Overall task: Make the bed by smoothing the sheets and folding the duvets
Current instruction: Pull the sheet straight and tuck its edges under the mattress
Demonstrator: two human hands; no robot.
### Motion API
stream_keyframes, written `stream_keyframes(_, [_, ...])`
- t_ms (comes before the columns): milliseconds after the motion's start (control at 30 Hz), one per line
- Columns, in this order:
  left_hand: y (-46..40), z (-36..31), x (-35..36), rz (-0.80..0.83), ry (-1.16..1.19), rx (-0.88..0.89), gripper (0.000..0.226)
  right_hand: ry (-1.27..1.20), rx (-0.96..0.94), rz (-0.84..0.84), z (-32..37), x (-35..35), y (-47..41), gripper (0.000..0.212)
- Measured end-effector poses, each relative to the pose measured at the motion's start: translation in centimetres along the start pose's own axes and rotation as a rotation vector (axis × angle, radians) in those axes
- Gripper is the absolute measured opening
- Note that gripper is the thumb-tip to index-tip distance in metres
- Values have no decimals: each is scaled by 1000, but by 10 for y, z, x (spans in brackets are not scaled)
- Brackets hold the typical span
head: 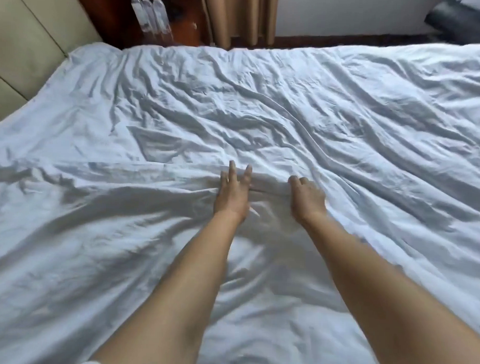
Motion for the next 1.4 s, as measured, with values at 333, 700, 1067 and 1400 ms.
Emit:
stream_keyframes(333, [30, 53, 73, 186, -226, 60, 70, -15, 7, 268, 18, 67, 53, 62])
stream_keyframes(700, [111, 52, -7, 96, -150, 93, 60, -119, -21, 170, 65, -8, 122, 64])
stream_keyframes(1067, [204, 46, -47, 62, -187, 156, 62, -103, -29, 114, 58, -65, 239, 68])
stream_keyframes(1400, [296, -71, -25, 42, -192, 237, 62, -132, 79, 114, -57, -93, 345, 68])
Point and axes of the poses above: each hand's wrist, its own y-axis away from the middle knuckle, its own x-axis out of the palm, z = x × y, the point moved 2 cm from there along -y, towards the middle knuckle, and after that the axes turned 13 degrees about -z, right-handed, at the moved point
